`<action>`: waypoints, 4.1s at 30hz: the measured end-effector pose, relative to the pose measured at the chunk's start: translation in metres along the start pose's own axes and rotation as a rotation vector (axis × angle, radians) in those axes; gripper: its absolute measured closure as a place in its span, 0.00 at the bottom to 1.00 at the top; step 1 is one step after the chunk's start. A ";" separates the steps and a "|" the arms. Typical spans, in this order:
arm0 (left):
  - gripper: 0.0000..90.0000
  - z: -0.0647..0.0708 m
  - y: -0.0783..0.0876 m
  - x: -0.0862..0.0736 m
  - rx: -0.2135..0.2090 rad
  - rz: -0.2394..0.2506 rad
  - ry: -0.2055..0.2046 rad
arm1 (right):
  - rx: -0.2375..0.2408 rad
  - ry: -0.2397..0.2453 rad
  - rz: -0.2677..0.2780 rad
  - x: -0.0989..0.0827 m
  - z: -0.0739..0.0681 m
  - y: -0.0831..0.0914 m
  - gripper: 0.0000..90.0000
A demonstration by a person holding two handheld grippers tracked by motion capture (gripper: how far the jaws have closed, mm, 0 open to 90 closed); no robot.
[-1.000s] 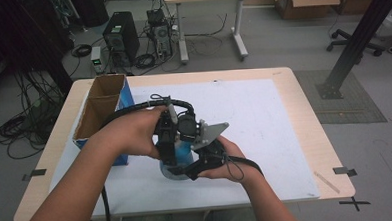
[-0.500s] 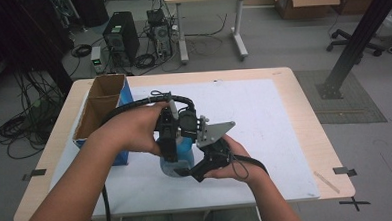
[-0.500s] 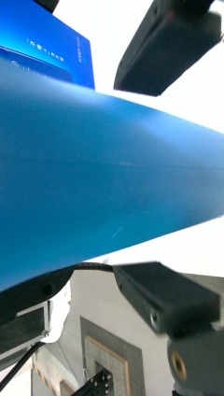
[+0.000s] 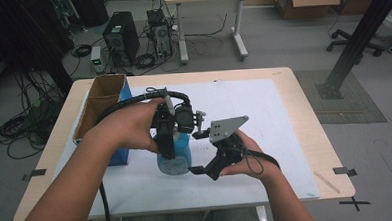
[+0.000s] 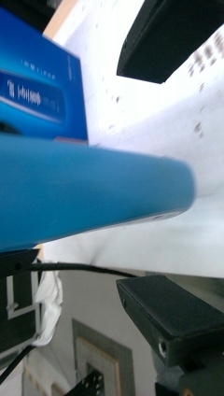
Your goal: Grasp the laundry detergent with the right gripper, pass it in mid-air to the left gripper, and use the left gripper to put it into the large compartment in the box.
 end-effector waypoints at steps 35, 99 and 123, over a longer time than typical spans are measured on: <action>0.42 -0.058 0.062 -0.044 -0.033 0.019 0.718 | -0.205 -0.006 -0.416 -0.008 0.041 0.091 0.03; 0.42 -0.112 0.111 -0.210 -0.009 0.067 1.437 | -0.189 -0.071 -0.593 -0.022 0.060 0.106 0.04; 0.42 -0.121 0.035 -0.222 -0.081 0.031 1.455 | -0.172 -0.072 -0.595 -0.023 0.059 0.099 0.04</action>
Point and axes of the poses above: each handheld gripper's, and its own axes: y roughly backward along the jaws, x roughly out of its top, z roughly to its right, the point moved 3 cm from there along -y, roughly forward along the jaws, and after that the axes turned 4 degrees about -y, right-handed, at the moved point
